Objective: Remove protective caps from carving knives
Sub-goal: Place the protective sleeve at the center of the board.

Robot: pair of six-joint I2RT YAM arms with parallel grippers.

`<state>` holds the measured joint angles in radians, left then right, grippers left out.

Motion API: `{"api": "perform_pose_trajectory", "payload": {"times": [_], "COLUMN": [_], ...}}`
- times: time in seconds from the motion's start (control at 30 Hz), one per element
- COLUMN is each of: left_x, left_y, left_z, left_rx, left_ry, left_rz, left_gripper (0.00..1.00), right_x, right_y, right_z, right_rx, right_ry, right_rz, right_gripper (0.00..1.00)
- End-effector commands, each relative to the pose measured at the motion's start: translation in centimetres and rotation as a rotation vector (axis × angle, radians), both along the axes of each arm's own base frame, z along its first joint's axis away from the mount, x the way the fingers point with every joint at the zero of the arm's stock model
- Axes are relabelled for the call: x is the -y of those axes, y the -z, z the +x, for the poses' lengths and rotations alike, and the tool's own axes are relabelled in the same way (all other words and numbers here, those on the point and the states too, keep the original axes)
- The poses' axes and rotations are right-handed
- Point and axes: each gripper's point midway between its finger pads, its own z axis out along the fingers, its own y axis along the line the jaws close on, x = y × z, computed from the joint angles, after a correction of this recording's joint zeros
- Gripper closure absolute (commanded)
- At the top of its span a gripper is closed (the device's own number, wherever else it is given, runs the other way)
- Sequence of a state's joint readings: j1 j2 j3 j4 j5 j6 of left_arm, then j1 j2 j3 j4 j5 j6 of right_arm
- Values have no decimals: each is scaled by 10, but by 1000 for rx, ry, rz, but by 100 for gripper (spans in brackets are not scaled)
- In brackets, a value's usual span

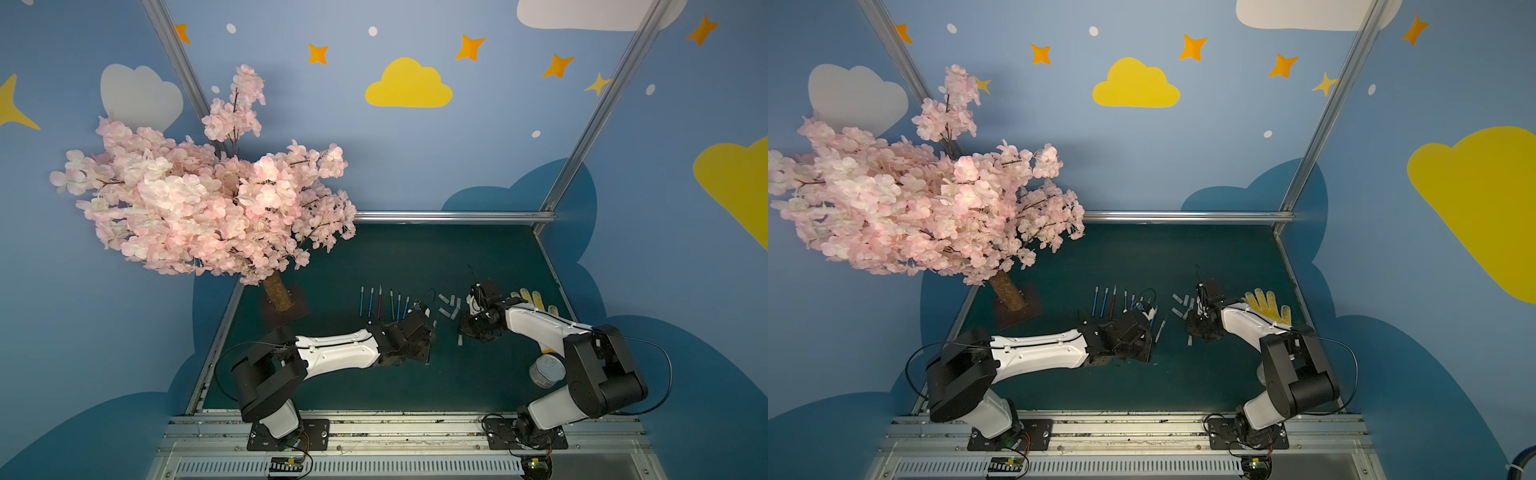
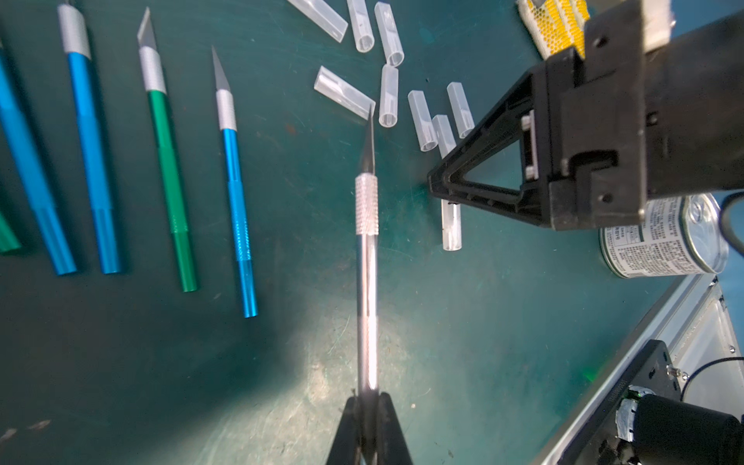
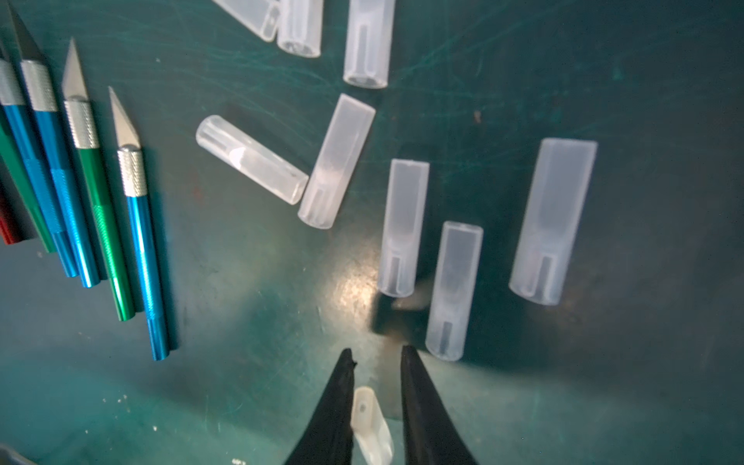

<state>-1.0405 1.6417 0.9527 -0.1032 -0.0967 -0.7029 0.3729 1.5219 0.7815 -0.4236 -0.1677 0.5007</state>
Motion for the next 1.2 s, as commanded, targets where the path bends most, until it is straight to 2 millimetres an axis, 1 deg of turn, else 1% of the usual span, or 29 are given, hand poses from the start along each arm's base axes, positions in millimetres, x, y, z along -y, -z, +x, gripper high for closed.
{"api": "perform_pose_trajectory", "payload": {"times": [0.0,0.07,0.17,0.2,0.27,0.37,0.5,0.73,0.93,1.17], "left_x": [8,11,15,16,19,17,19,25,33,46], "left_y": [-3,-4,-6,-6,-4,2,3,0,-2,-3], "left_z": [-1,-3,-8,-11,-18,-30,-45,-59,-62,-54], "left_rx": [-4,-4,-7,-14,-24,-45,-60,-70,-74,-64], "left_ry": [33,51,86,106,144,179,235,299,326,326], "left_rz": [-20,-37,-54,-59,-68,-65,-84,-99,-116,-118], "left_gripper": [92,92,93,93,93,93,93,93,93,93], "right_x": [-4,-12,0,1,0,1,-2,-2,-2,-3], "right_y": [-11,-15,-17,-18,-22,-27,-33,-36,-39,-42], "right_z": [0,0,0,0,2,3,5,7,6,3], "right_rx": [13,21,17,16,24,28,32,28,29,34], "right_ry": [-12,-29,-2,-1,0,0,-1,4,1,-7], "right_rz": [34,86,5,5,16,13,32,29,30,41], "right_gripper": [76,75,75,75,75,75,74,72,72,72]}}
